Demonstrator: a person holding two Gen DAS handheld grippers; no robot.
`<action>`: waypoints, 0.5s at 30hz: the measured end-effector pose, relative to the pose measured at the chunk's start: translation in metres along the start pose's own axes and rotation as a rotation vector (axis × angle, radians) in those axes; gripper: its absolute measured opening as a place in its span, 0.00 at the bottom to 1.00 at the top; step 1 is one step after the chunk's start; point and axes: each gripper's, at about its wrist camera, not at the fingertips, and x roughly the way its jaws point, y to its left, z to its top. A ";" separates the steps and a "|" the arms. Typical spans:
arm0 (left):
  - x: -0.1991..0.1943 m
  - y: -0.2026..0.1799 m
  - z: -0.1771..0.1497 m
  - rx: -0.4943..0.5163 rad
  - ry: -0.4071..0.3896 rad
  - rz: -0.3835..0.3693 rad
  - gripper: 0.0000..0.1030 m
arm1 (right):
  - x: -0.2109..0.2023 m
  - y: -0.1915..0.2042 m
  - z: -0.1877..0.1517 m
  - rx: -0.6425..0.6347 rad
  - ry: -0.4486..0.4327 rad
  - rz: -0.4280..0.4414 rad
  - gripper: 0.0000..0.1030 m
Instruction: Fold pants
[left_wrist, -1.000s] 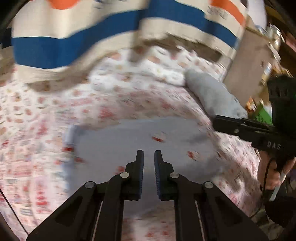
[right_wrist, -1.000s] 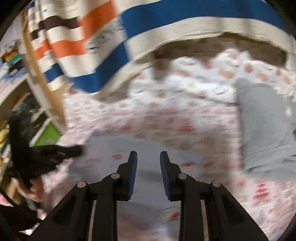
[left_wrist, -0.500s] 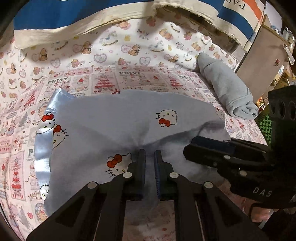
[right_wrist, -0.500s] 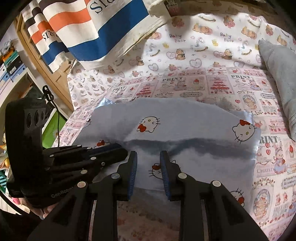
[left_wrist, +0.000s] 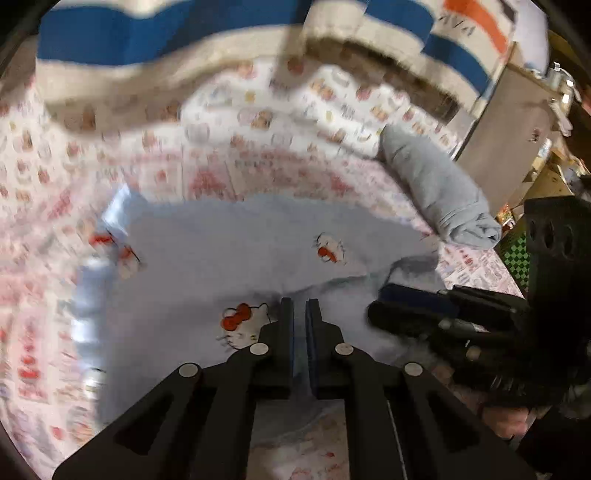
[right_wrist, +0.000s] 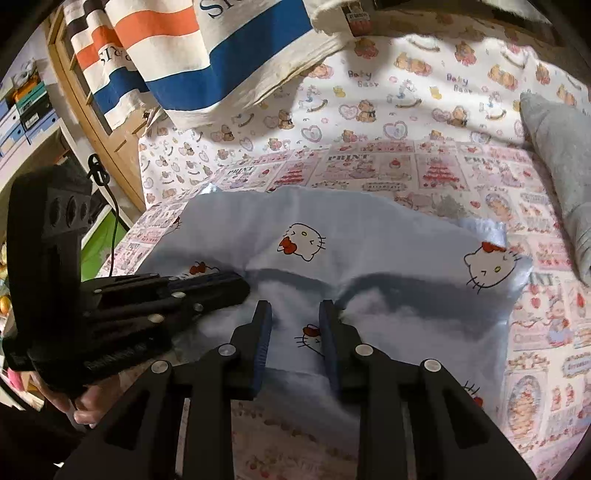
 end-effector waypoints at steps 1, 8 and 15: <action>-0.010 -0.001 0.001 0.025 -0.037 0.026 0.08 | -0.011 -0.002 0.001 0.013 -0.042 0.005 0.27; -0.069 0.029 0.006 -0.066 -0.184 0.167 0.72 | -0.066 -0.026 0.000 0.052 -0.190 -0.143 0.48; -0.071 0.067 -0.023 -0.306 -0.029 0.043 0.79 | -0.099 -0.046 -0.018 0.140 -0.158 -0.109 0.59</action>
